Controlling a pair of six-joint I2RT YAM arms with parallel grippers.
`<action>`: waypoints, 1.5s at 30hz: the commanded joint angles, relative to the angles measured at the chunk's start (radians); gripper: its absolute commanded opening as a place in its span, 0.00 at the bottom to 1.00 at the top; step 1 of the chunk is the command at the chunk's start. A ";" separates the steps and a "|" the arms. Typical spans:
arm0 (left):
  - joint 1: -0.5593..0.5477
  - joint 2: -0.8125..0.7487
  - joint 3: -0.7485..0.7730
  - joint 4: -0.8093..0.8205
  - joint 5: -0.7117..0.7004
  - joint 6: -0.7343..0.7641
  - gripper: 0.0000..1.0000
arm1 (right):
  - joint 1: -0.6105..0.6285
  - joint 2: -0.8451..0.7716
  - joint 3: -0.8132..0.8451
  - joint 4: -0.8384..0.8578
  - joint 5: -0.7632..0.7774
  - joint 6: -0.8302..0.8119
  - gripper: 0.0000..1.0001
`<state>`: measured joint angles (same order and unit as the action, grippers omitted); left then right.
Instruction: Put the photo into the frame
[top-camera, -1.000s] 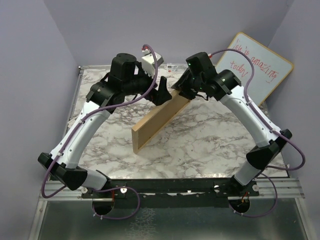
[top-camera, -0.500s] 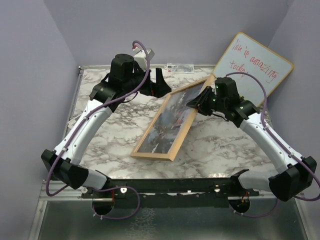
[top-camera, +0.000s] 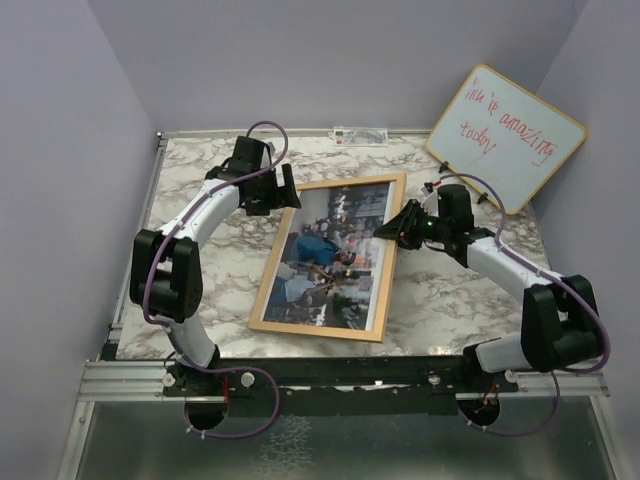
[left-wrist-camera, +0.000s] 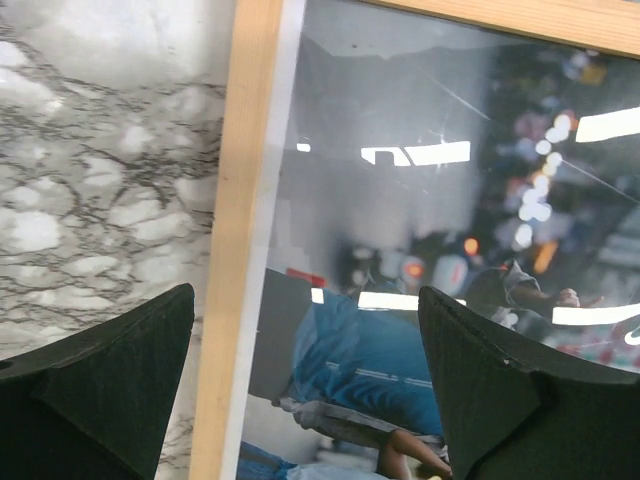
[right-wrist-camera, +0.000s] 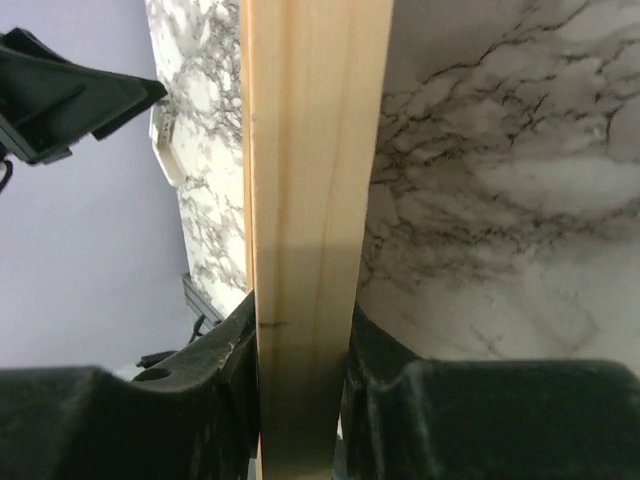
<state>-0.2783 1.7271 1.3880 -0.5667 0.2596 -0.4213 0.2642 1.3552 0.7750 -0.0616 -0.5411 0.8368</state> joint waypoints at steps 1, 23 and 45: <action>0.054 0.052 0.001 0.028 -0.057 0.036 0.92 | -0.049 0.110 -0.030 0.311 -0.187 -0.128 0.31; 0.088 0.412 0.407 0.142 -0.045 0.093 0.95 | -0.089 0.201 0.184 -0.202 0.405 -0.230 0.84; 0.031 0.840 0.858 0.226 0.251 0.165 0.92 | 0.718 0.141 0.103 -0.262 -0.060 -0.494 0.61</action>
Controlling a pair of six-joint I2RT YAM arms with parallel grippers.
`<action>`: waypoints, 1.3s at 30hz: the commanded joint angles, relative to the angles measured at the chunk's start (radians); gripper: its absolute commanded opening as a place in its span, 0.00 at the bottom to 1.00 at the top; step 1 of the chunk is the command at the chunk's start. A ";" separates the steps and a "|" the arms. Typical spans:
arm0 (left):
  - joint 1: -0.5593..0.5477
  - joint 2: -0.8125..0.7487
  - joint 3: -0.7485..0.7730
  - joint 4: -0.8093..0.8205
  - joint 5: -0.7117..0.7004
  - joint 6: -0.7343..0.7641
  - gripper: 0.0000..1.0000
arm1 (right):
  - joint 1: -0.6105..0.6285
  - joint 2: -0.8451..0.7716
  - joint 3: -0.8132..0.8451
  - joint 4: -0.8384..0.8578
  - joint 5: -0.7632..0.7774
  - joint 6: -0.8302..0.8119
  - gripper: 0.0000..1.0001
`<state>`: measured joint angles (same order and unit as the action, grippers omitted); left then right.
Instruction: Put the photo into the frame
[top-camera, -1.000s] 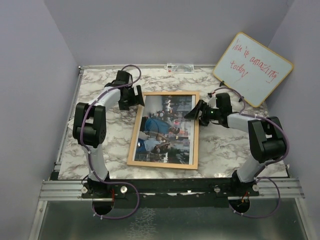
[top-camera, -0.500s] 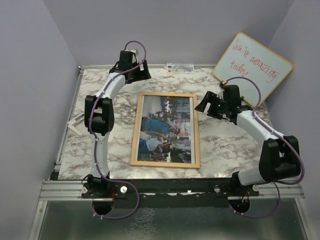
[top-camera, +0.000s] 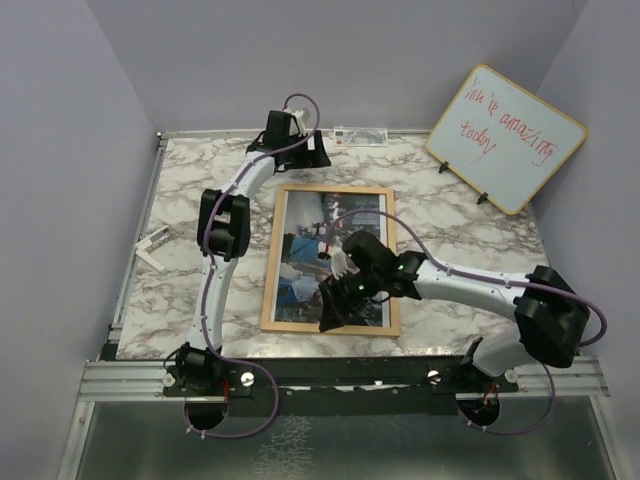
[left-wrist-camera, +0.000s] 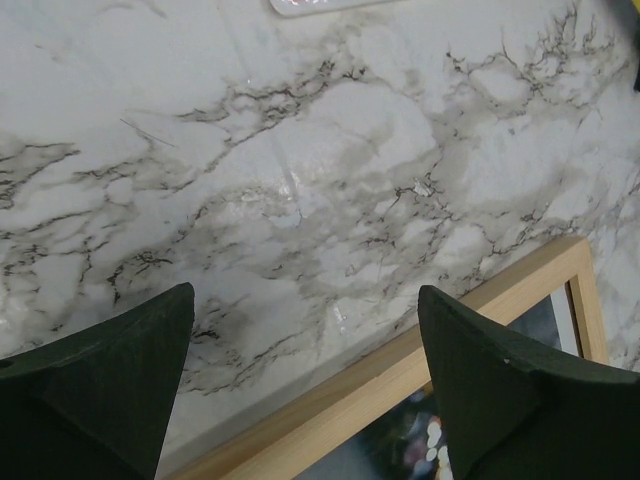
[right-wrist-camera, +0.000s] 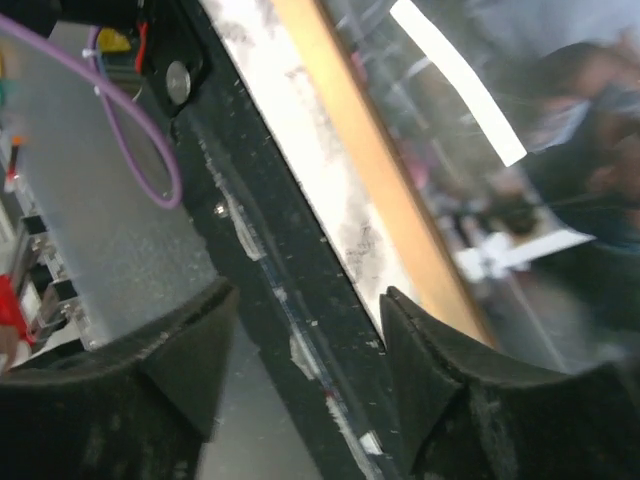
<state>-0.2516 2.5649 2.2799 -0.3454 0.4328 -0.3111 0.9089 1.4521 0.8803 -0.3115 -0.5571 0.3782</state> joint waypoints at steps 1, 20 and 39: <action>0.005 -0.004 -0.051 0.004 0.085 0.065 0.91 | 0.097 0.063 -0.002 -0.011 -0.043 -0.036 0.54; 0.036 -0.103 -0.314 -0.164 0.015 0.138 0.77 | 0.079 0.032 -0.232 0.002 0.411 0.218 0.48; 0.069 -0.542 -0.894 -0.207 -0.167 0.007 0.65 | -0.312 0.015 -0.234 -0.041 0.650 0.403 0.50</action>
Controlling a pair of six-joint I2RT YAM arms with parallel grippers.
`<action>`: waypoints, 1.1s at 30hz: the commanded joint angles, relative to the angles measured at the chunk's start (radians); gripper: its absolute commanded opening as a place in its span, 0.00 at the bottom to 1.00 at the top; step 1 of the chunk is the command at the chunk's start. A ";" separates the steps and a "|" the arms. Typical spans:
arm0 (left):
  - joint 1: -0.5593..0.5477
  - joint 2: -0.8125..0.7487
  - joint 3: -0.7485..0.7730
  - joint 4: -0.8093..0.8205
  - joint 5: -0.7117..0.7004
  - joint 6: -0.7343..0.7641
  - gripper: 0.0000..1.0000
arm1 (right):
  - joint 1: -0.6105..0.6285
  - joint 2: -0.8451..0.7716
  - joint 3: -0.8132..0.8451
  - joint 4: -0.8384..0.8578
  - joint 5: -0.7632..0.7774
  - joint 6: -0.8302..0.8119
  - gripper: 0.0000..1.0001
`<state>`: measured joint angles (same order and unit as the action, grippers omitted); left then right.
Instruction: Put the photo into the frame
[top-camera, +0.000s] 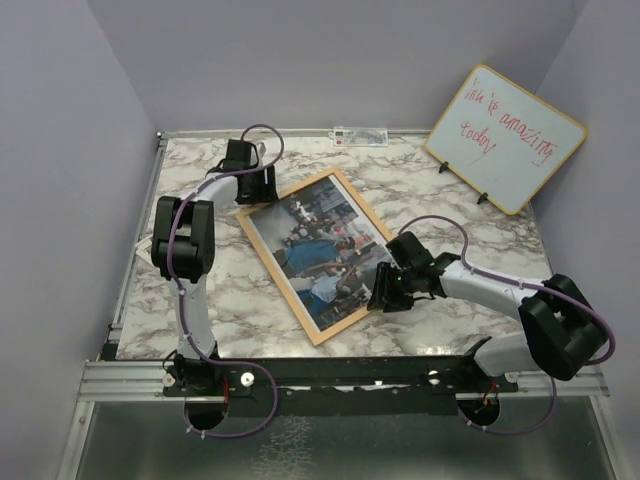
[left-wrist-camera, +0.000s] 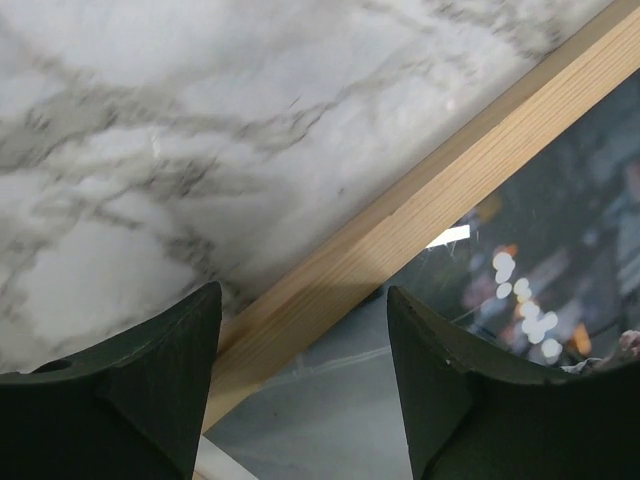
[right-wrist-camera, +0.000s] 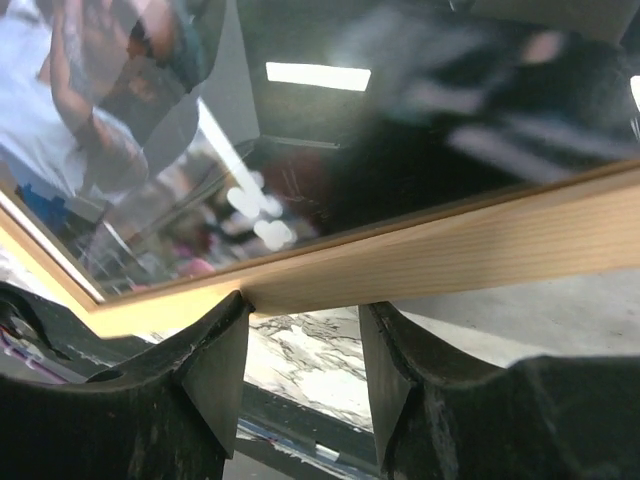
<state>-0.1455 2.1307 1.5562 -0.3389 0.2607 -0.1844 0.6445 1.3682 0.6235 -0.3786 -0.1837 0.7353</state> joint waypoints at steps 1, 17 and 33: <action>-0.037 -0.137 -0.214 -0.215 0.003 -0.127 0.65 | -0.058 0.112 0.037 0.021 0.292 0.057 0.50; -0.037 -0.582 -0.655 -0.233 -0.067 -0.248 0.60 | -0.172 0.232 0.225 0.068 0.392 0.033 0.42; -0.037 -0.961 -0.538 -0.345 -0.317 -0.354 0.83 | -0.171 -0.516 0.231 -0.272 0.542 -0.024 0.71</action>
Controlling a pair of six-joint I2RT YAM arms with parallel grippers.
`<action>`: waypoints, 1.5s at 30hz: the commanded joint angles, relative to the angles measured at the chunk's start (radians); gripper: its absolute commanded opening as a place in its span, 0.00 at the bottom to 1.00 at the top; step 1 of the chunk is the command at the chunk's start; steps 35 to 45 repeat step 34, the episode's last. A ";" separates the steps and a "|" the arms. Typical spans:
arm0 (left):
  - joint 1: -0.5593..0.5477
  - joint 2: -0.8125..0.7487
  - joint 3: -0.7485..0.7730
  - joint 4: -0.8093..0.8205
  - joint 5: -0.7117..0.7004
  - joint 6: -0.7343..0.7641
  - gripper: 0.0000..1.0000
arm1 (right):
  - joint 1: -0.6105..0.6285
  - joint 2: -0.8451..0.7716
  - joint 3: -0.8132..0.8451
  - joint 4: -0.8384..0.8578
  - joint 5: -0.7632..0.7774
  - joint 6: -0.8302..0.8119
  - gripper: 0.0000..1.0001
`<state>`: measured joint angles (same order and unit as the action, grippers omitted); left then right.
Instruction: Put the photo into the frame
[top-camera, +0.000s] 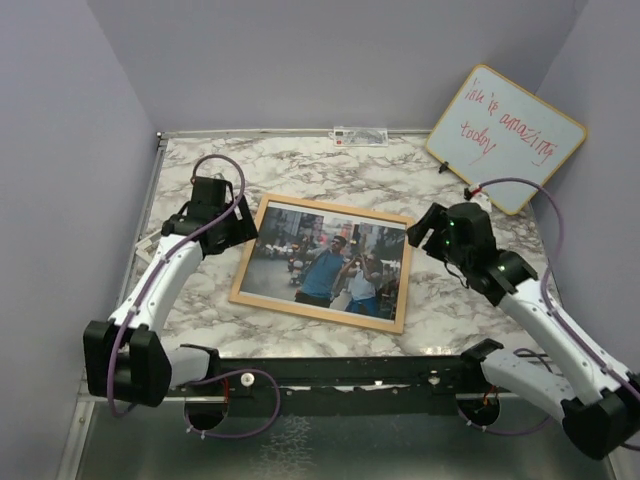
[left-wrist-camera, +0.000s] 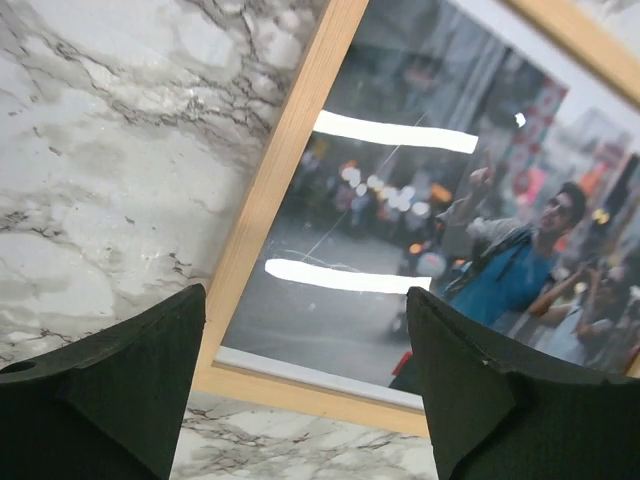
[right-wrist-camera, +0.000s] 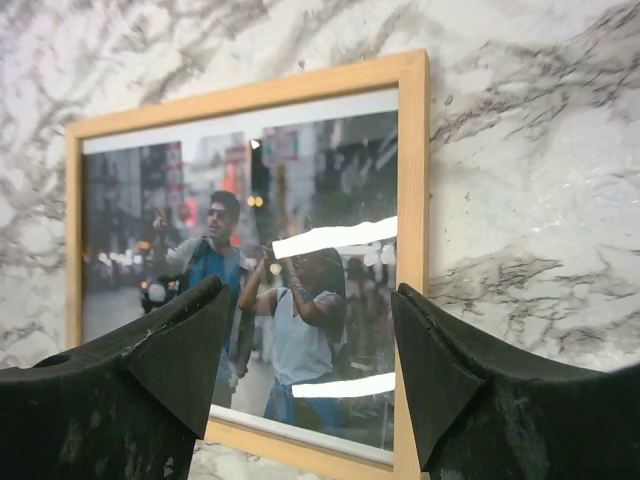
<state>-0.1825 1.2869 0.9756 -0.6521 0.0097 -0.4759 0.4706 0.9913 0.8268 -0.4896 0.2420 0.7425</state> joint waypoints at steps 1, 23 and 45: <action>0.000 -0.144 0.048 -0.032 -0.069 -0.072 0.88 | 0.003 -0.194 0.039 -0.193 0.150 -0.032 0.72; 0.000 -0.789 0.090 -0.111 -0.263 -0.127 0.99 | 0.003 -0.661 0.337 -0.552 0.532 -0.141 1.00; 0.000 -0.765 0.174 -0.258 -0.327 -0.123 0.99 | 0.002 -0.631 0.343 -0.460 0.511 -0.210 1.00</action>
